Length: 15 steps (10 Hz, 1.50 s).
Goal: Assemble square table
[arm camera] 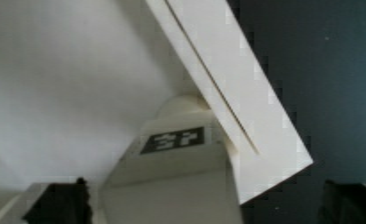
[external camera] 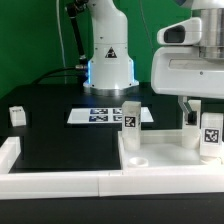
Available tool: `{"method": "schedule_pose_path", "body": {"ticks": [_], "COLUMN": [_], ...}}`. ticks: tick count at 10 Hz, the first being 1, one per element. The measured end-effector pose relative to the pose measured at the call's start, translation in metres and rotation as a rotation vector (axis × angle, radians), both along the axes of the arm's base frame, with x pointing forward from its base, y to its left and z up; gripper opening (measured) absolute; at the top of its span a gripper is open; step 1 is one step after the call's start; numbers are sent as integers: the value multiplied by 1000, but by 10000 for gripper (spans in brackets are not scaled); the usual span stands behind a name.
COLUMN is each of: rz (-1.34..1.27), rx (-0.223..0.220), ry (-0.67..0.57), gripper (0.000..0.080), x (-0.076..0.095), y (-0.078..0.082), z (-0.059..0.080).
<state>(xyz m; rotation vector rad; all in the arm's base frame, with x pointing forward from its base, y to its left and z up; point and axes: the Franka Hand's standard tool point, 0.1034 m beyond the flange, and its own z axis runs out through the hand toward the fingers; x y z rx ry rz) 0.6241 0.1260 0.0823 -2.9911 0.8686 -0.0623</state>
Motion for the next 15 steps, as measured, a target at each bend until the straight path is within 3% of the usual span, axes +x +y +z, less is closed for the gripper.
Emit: {"method": "schedule_pose_path", "body": {"ticks": [1, 2, 3, 4, 5, 9, 10, 12, 13, 15], "rz": [-2, -84, -164, -237, -290, -577, -725, -1126, -1248, -1288], "rx": [0, 5, 8, 12, 14, 42, 69, 176, 208, 212], "ry": [0, 2, 3, 5, 6, 14, 23, 29, 45, 46], "gripper": [542, 542, 359, 359, 289, 289, 289, 291, 291, 291], "x": [0, 0, 0, -1, 0, 0, 2, 3, 5, 5], "y": [0, 0, 1, 0, 1, 0, -1, -1, -3, -4], "z": [0, 0, 0, -1, -1, -2, -2, -3, -3, -3]}}
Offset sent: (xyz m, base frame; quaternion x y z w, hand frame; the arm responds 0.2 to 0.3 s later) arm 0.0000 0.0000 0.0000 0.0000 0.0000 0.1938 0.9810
